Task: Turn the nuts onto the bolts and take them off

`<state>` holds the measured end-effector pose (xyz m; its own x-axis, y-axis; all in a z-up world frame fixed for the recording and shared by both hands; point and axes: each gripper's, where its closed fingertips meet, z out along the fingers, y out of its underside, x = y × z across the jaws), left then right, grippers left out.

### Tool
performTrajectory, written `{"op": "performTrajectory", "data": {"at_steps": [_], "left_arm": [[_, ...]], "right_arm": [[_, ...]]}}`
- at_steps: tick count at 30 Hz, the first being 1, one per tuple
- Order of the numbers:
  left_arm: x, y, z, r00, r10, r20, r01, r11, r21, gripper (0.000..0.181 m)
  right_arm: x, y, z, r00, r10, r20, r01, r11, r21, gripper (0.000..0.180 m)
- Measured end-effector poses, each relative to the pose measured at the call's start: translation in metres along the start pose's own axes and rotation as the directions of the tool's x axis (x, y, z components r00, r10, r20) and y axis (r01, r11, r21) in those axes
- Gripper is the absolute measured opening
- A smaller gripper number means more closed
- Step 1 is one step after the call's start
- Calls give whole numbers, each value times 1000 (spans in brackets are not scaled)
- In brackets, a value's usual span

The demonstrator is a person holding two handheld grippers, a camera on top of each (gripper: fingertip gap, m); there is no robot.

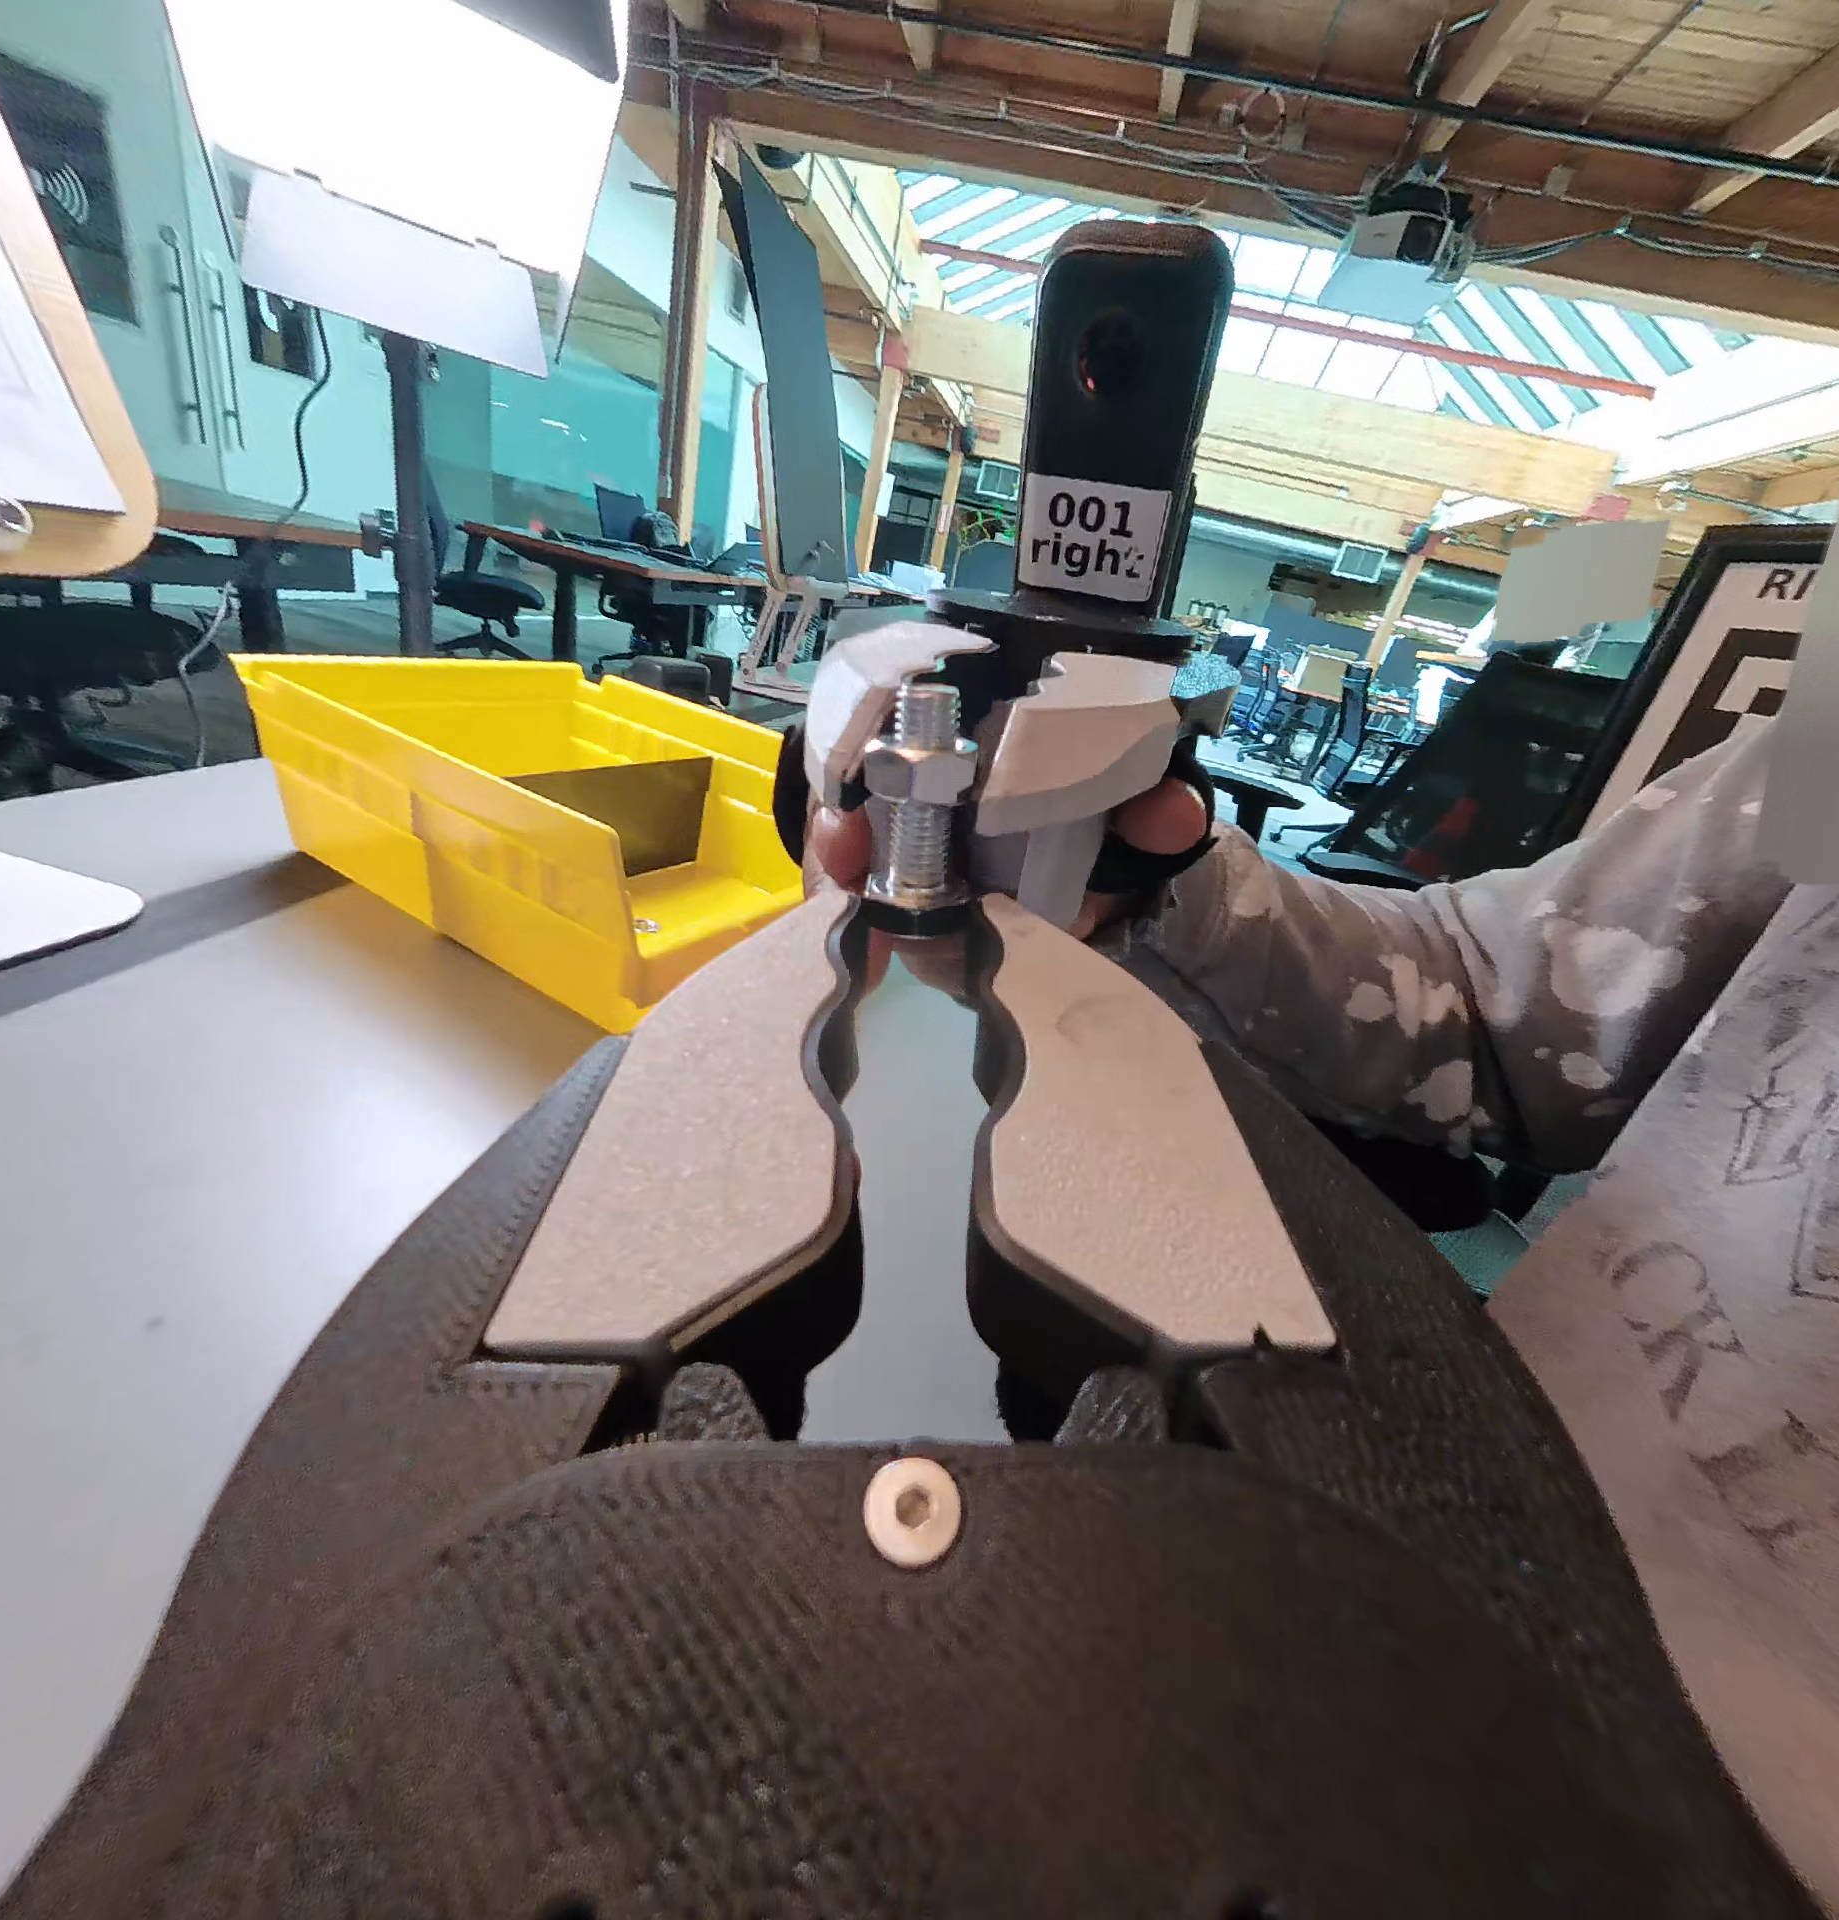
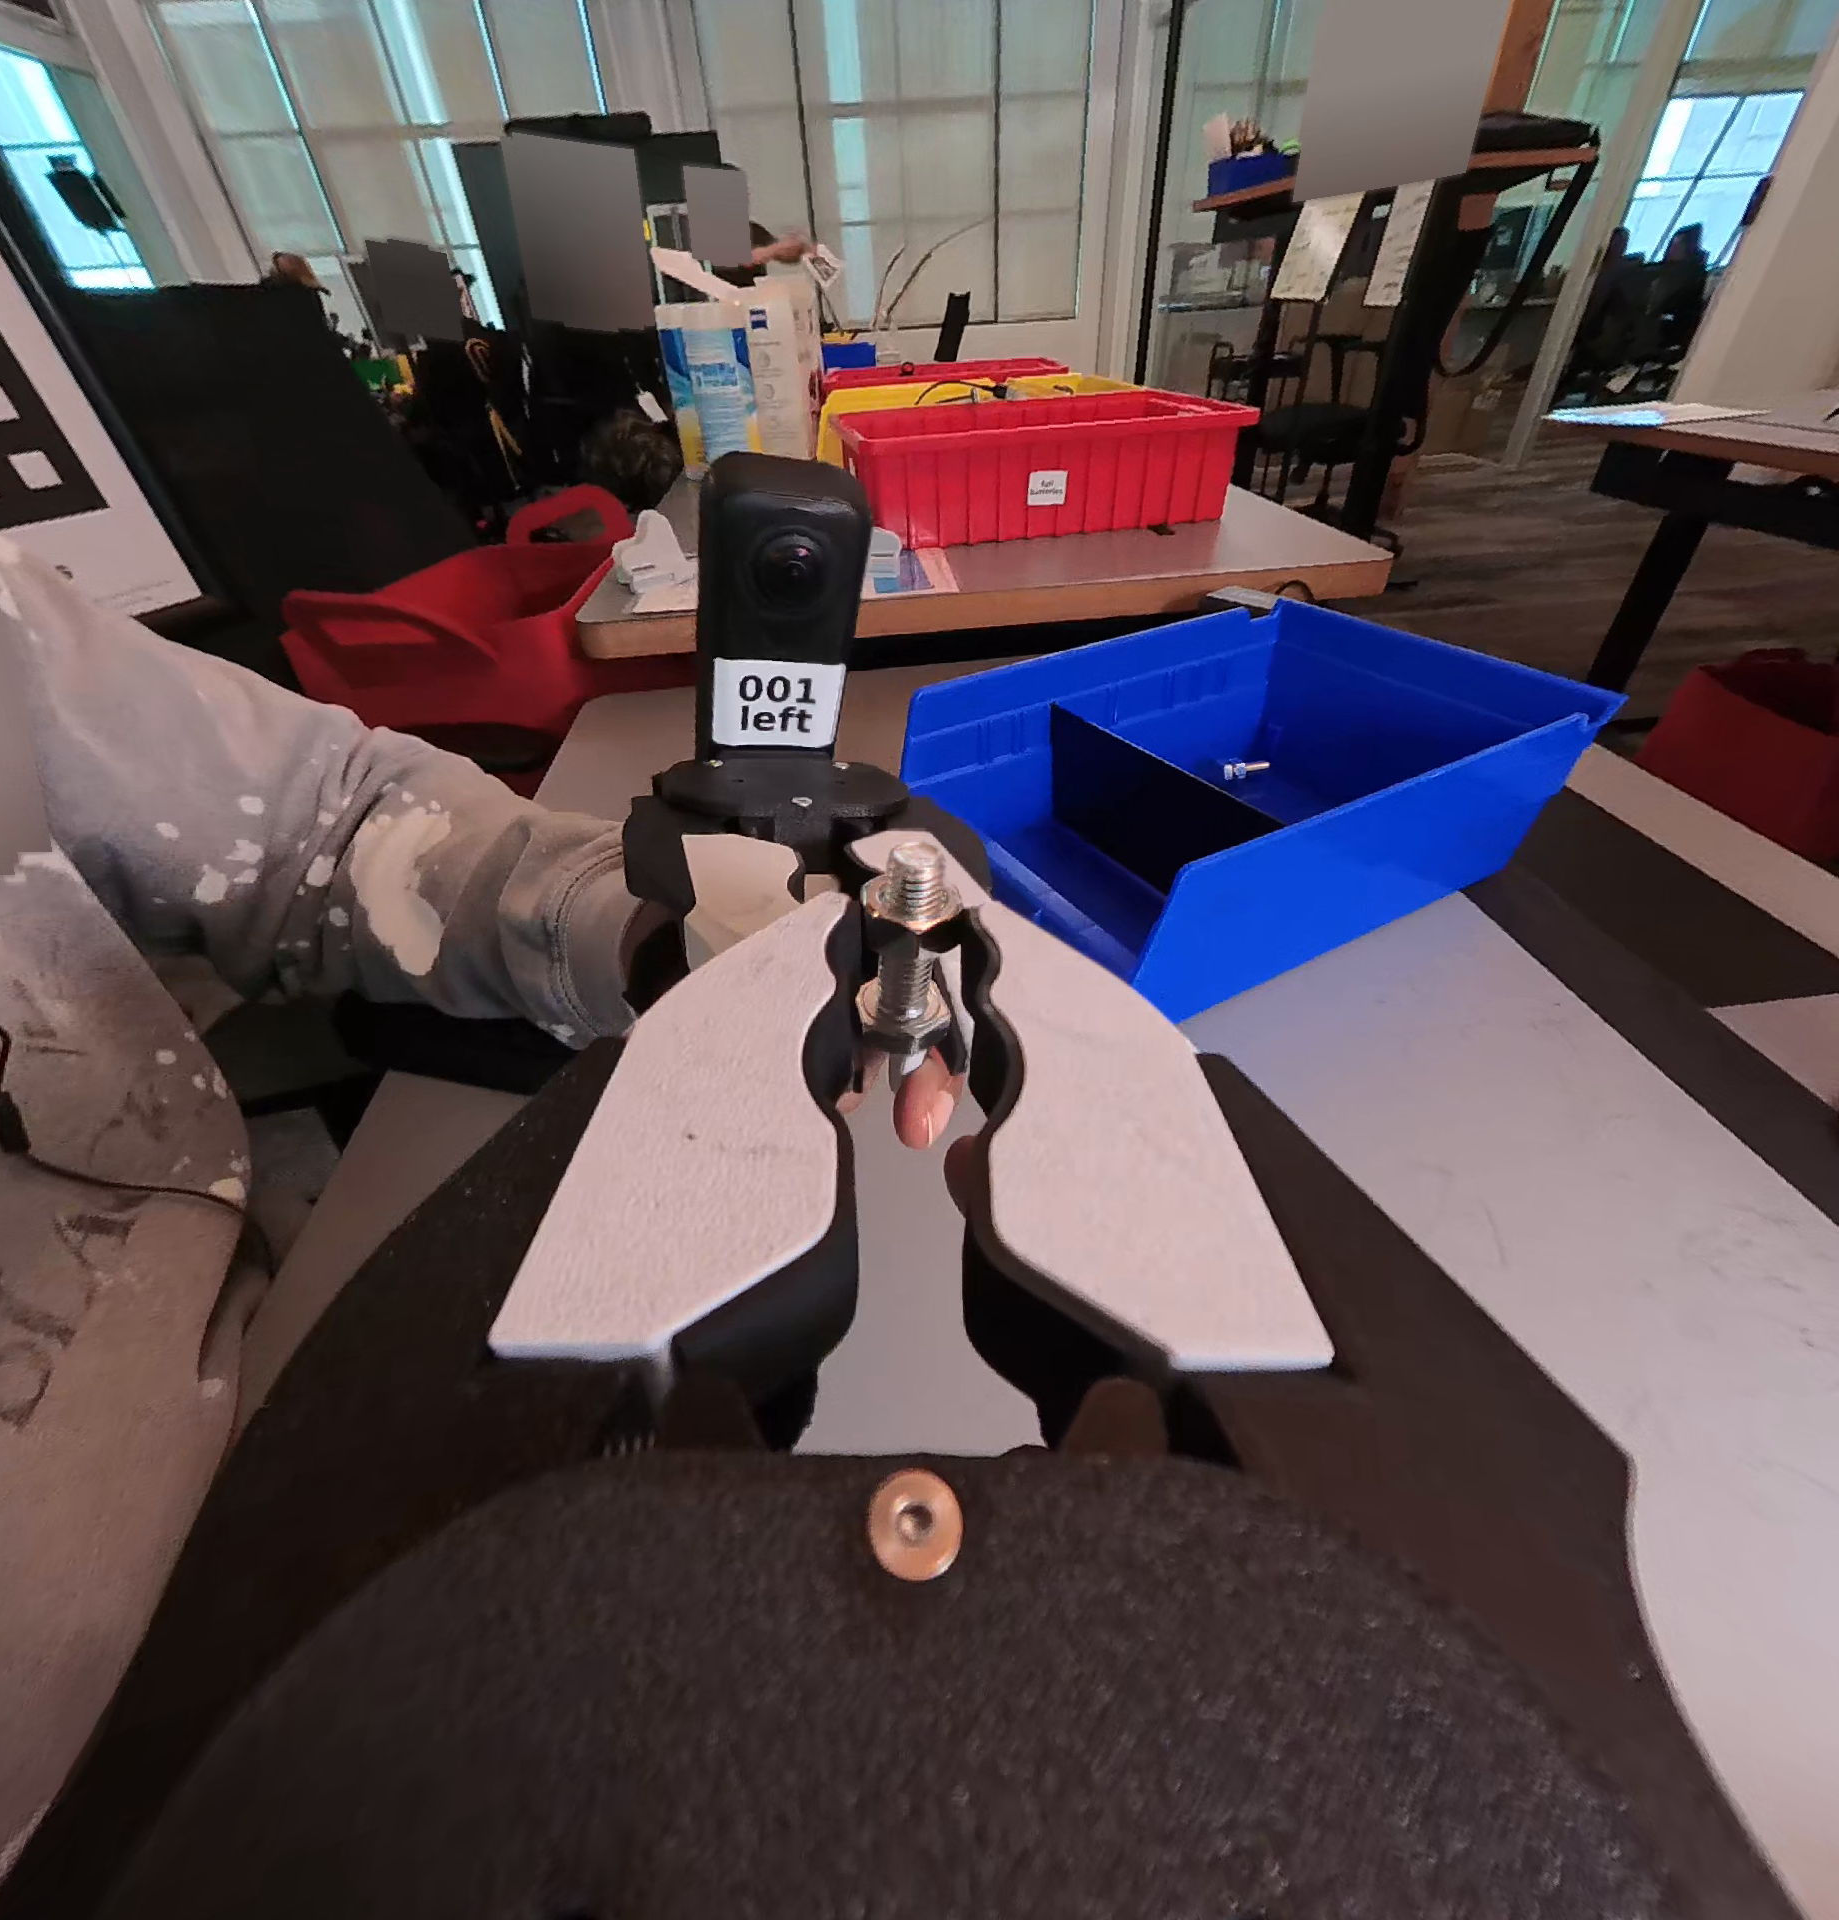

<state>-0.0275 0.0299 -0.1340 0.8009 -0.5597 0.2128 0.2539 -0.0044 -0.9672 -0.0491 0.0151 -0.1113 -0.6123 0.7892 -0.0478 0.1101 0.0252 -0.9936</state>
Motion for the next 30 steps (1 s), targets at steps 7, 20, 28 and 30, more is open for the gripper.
{"op": "performTrajectory", "data": {"at_steps": [7,20,28,30], "left_arm": [[2,3,0,999,-25,-25,25,1000,-15,19],[6,-14,-7,994,105,-4,-105,993,60,18],[2,-7,-4,994,108,29,-109,994,32,18],[2,-11,-5,994,108,32,-109,993,42,18]], "right_arm": [[-2,3,-1,1000,-9,24,9,1000,0,17],[32,-12,-30,994,99,-54,-91,986,136,17],[-2,-10,-4,999,28,21,-30,996,81,31],[6,-12,-10,999,43,4,-43,994,101,27]]}}
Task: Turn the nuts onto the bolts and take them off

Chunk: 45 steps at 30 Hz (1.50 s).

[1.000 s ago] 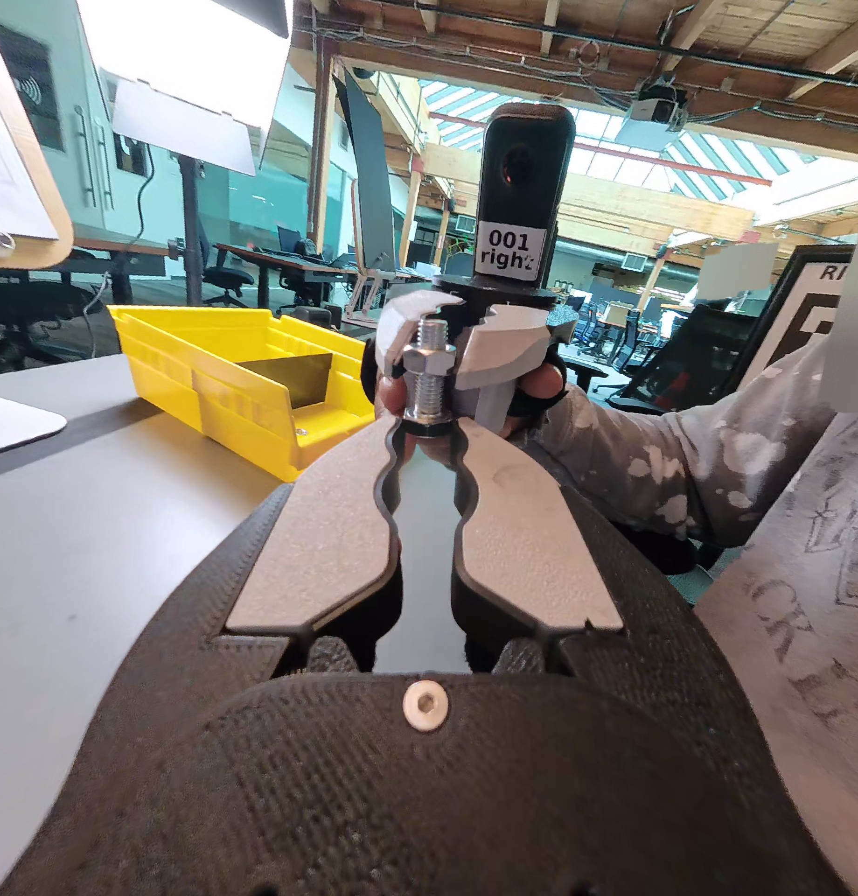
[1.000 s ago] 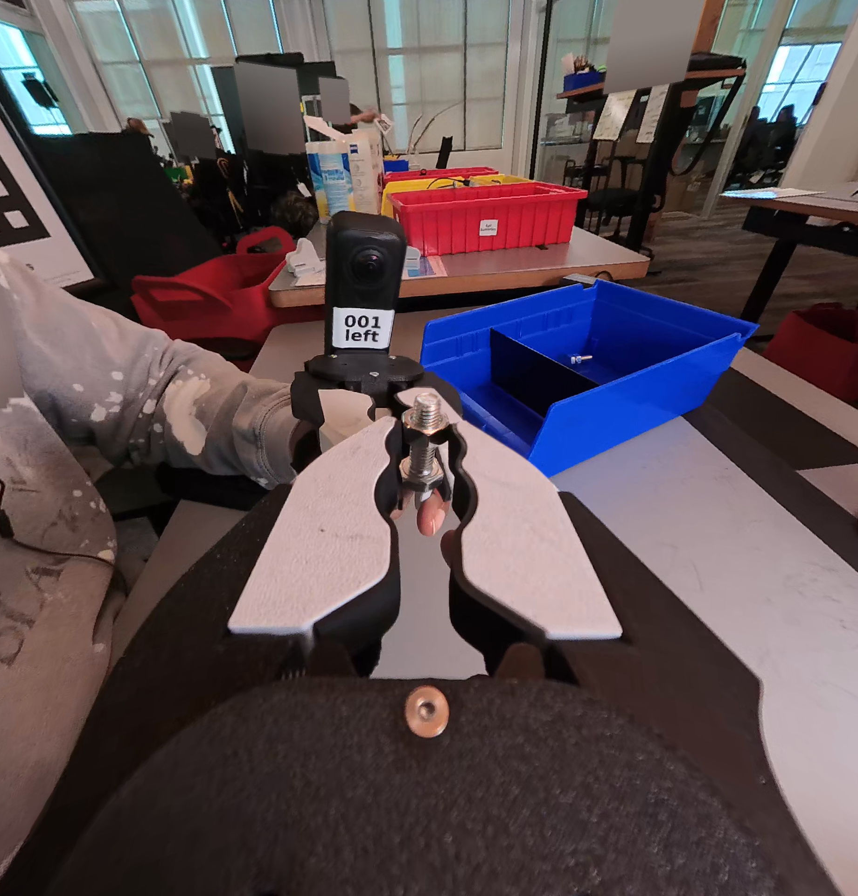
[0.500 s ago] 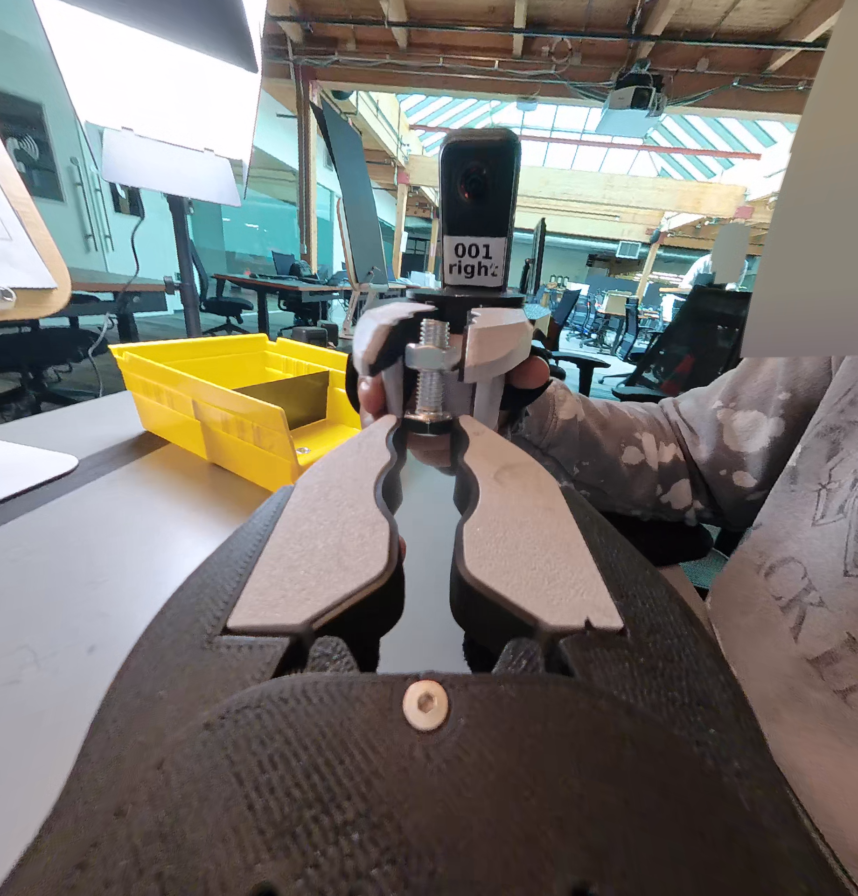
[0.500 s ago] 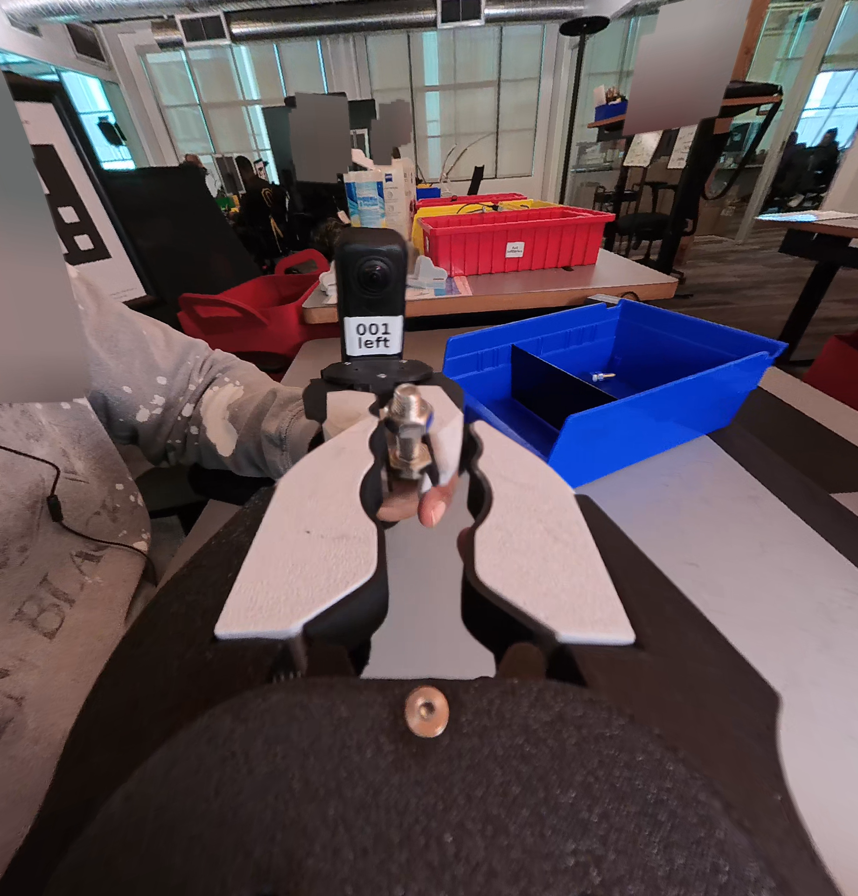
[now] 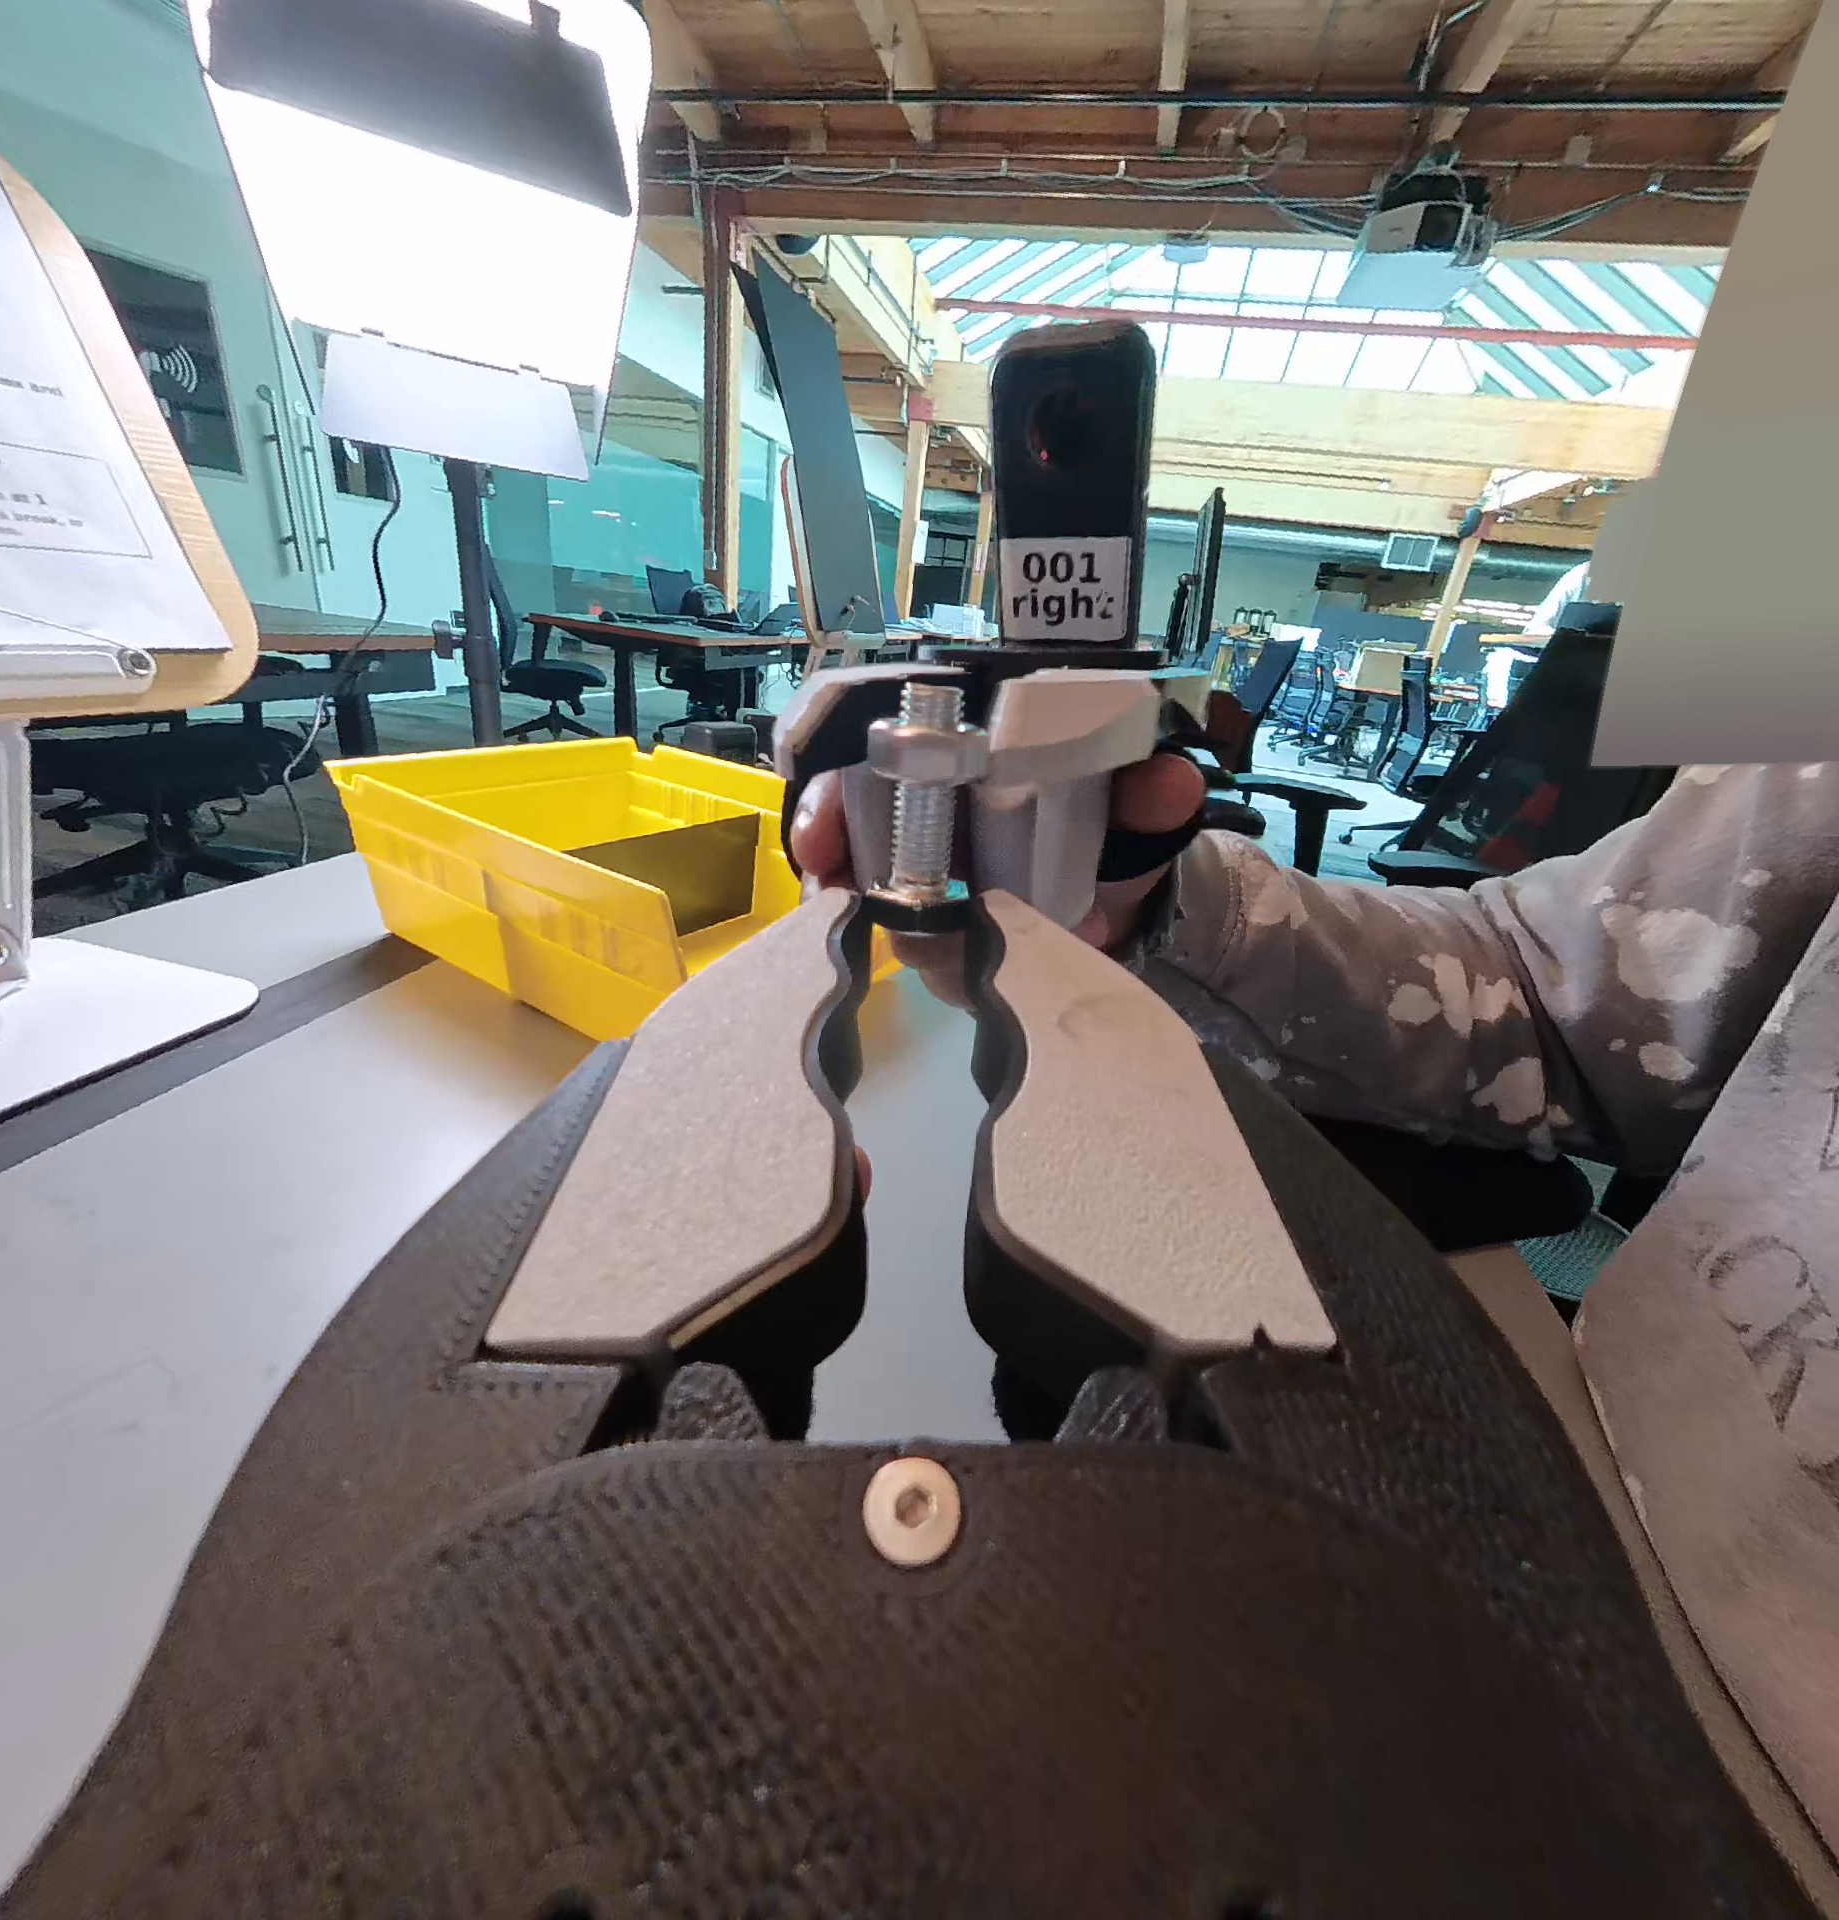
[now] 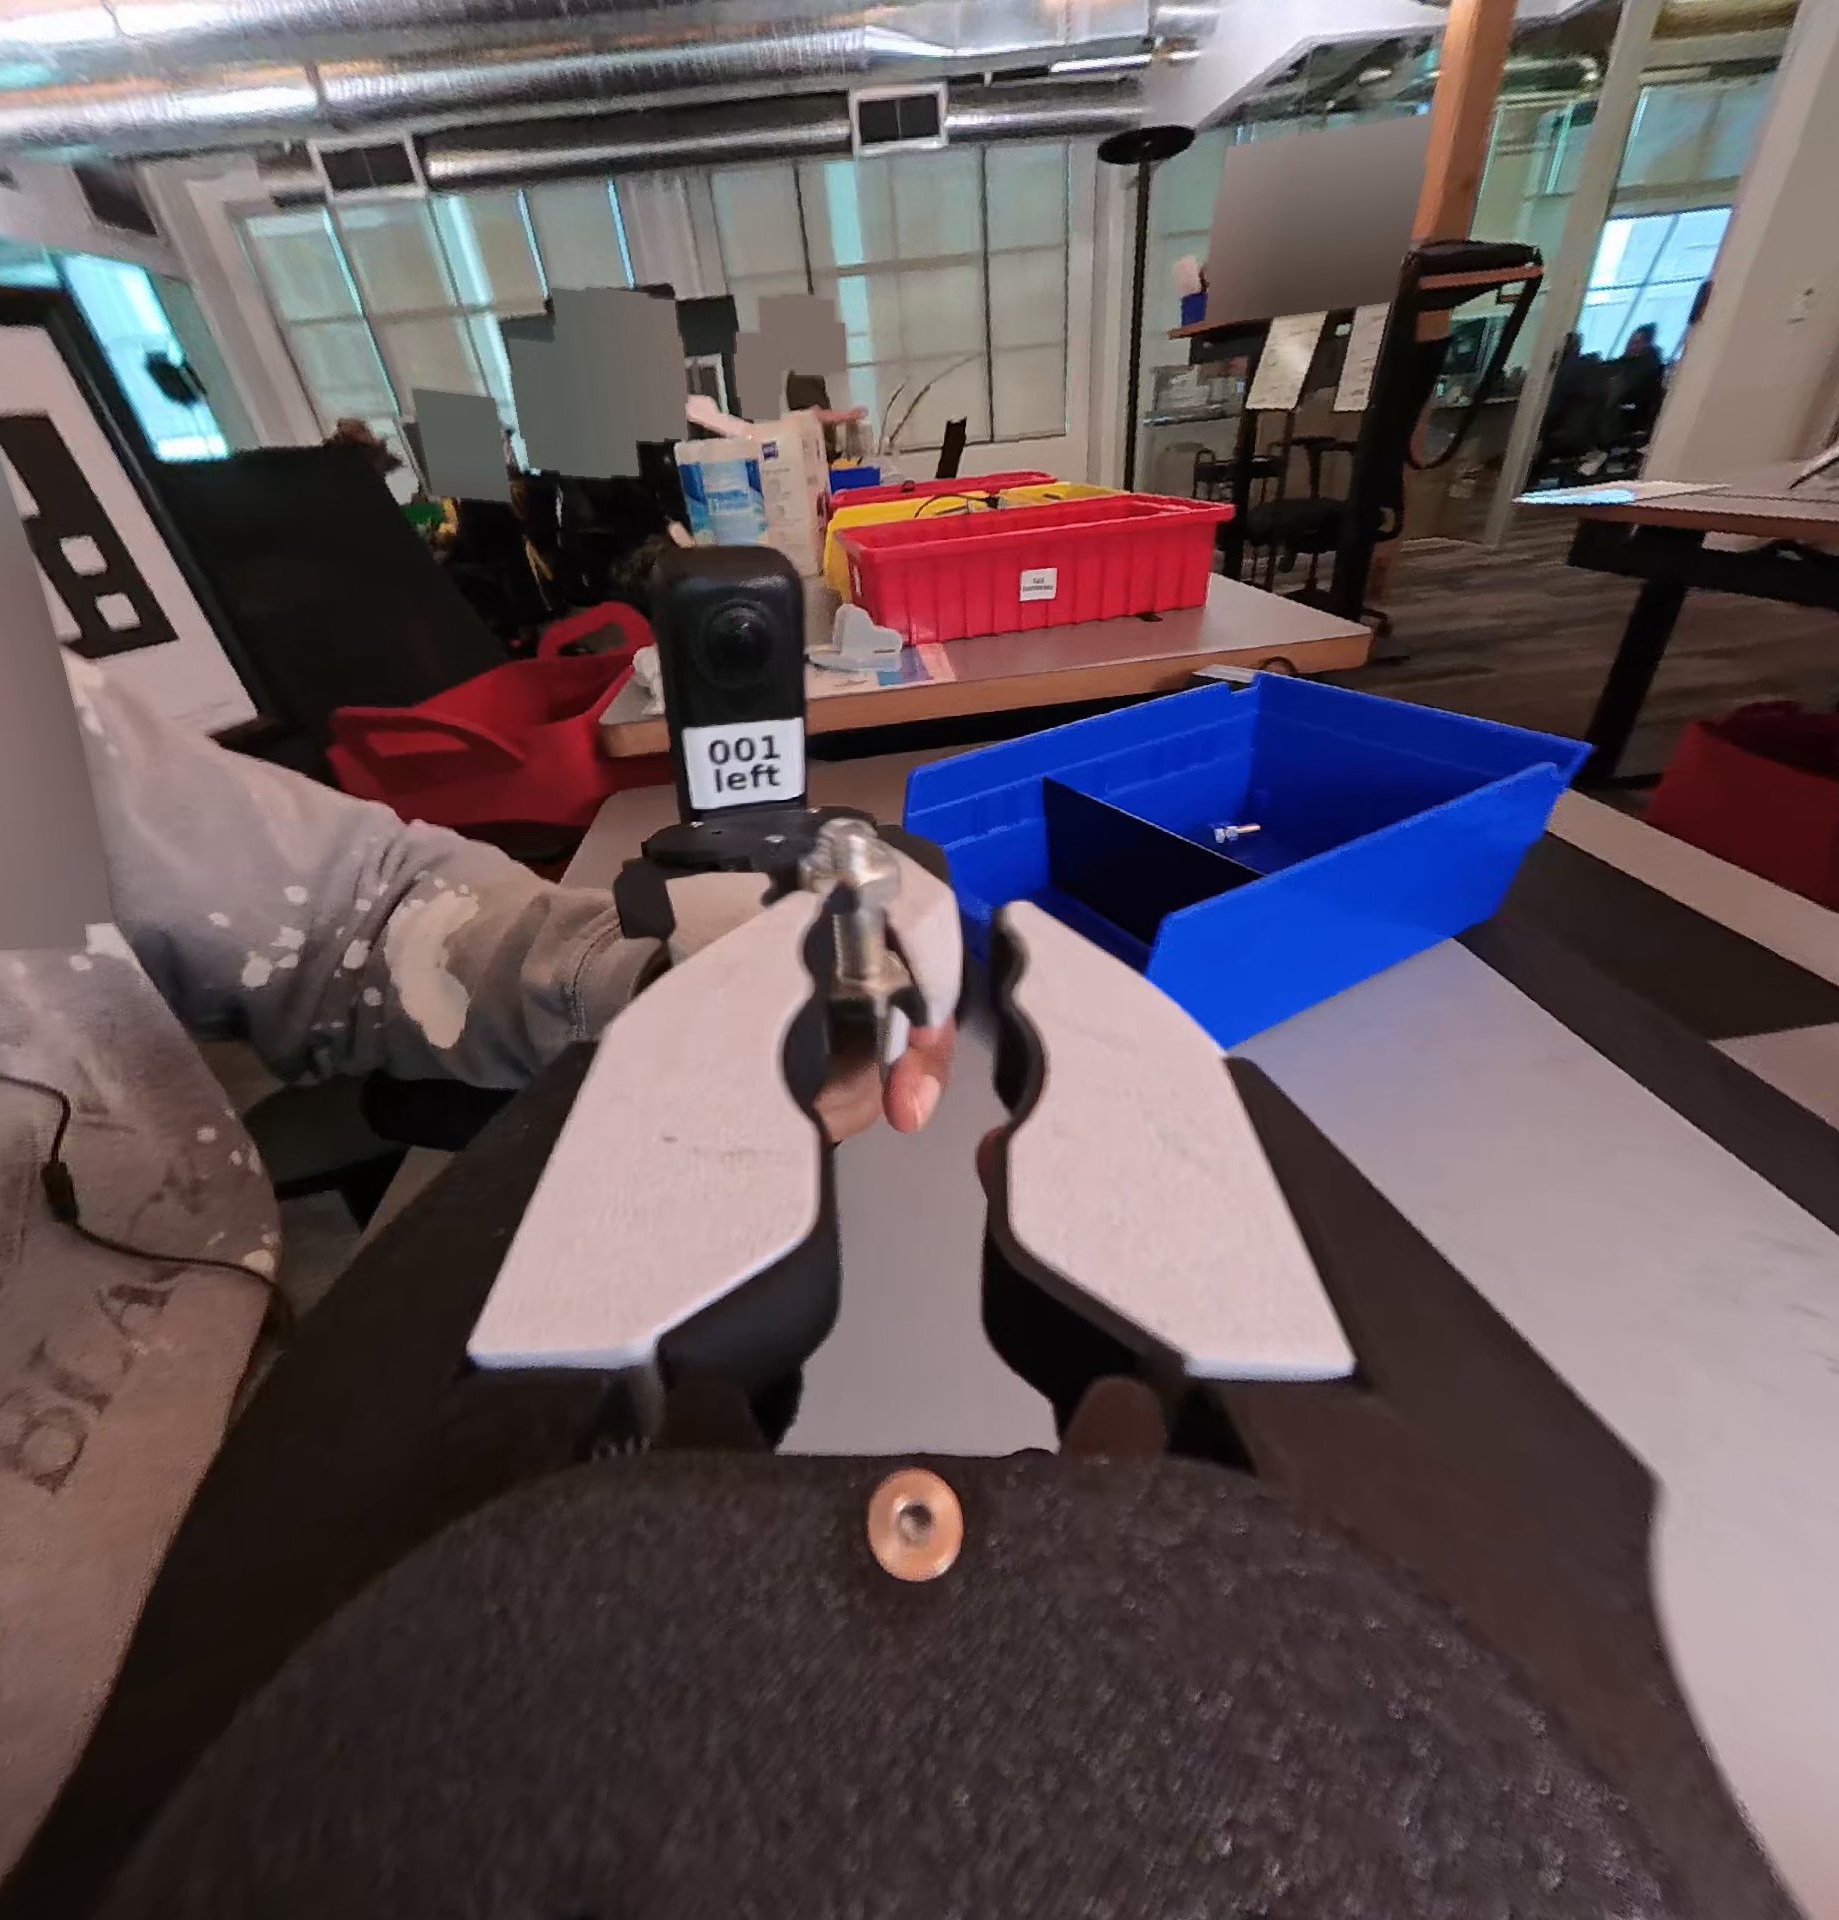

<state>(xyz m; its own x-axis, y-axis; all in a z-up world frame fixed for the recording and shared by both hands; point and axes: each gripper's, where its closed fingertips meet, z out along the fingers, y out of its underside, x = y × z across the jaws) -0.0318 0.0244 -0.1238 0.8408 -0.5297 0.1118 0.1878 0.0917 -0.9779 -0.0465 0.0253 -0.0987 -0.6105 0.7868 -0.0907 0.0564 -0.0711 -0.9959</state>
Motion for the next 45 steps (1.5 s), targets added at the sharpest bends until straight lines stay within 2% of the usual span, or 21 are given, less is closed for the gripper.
{"op": "performTrajectory", "data": {"at_steps": [1,4,9,12,13,15,21,25,26,27,33,36,38,39,45], "left_arm": [[0,-3,-1,1000,2,-8,-1,1000,12,18],[-2,-5,-2,1000,7,9,-7,1000,14,18],[-3,3,1,1000,6,17,-6,1000,-12,18],[-3,1,0,1000,5,20,-5,1000,-6,18],[-4,-2,-2,1000,1,16,-1,1000,9,18],[-3,-7,-3,1000,8,15,-8,1000,21,18],[-4,1,0,1000,10,23,-10,1000,-8,18],[-4,-2,-1,1000,7,23,-7,1000,2,18],[-6,-5,-3,1000,-5,23,4,1000,21,18],[-6,-7,-4,1000,-13,19,13,999,34,18],[-6,-2,-1,1000,-4,25,4,1000,14,18],[-4,-3,-1,1000,-1,20,0,1000,16,18],[-4,-7,-3,1000,-6,8,6,999,35,18],[-5,-9,-4,1000,-4,15,4,999,36,18],[-6,-4,-2,1000,-11,25,11,1000,20,18]], "right_arm": [[10,-2,-5,999,27,-40,-27,999,18,13],[19,-1,-14,997,23,-73,-22,1000,14,18],[-4,0,5,1000,-1,-9,1,1000,-2,30],[1,0,3,1000,12,-12,-12,1000,2,31],[10,-1,-2,998,31,-51,-30,999,12,17],[23,-2,-11,995,30,-96,-28,999,23,19],[-6,-1,6,1000,8,2,-8,1000,0,34],[2,-1,3,999,36,-14,-36,999,4,32],[10,-2,-1,997,54,-51,-53,998,18,20],[17,-4,-5,995,53,-84,-50,998,39,19],[-1,-4,3,999,32,-13,-32,999,18,32],[1,-5,5,999,44,-25,-43,999,23,33],[18,-7,-4,991,89,-99,-84,995,53,15],[24,-9,-9,988,102,-119,-94,993,70,14],[3,-10,0,997,66,-32,-65,997,42,31]]}}
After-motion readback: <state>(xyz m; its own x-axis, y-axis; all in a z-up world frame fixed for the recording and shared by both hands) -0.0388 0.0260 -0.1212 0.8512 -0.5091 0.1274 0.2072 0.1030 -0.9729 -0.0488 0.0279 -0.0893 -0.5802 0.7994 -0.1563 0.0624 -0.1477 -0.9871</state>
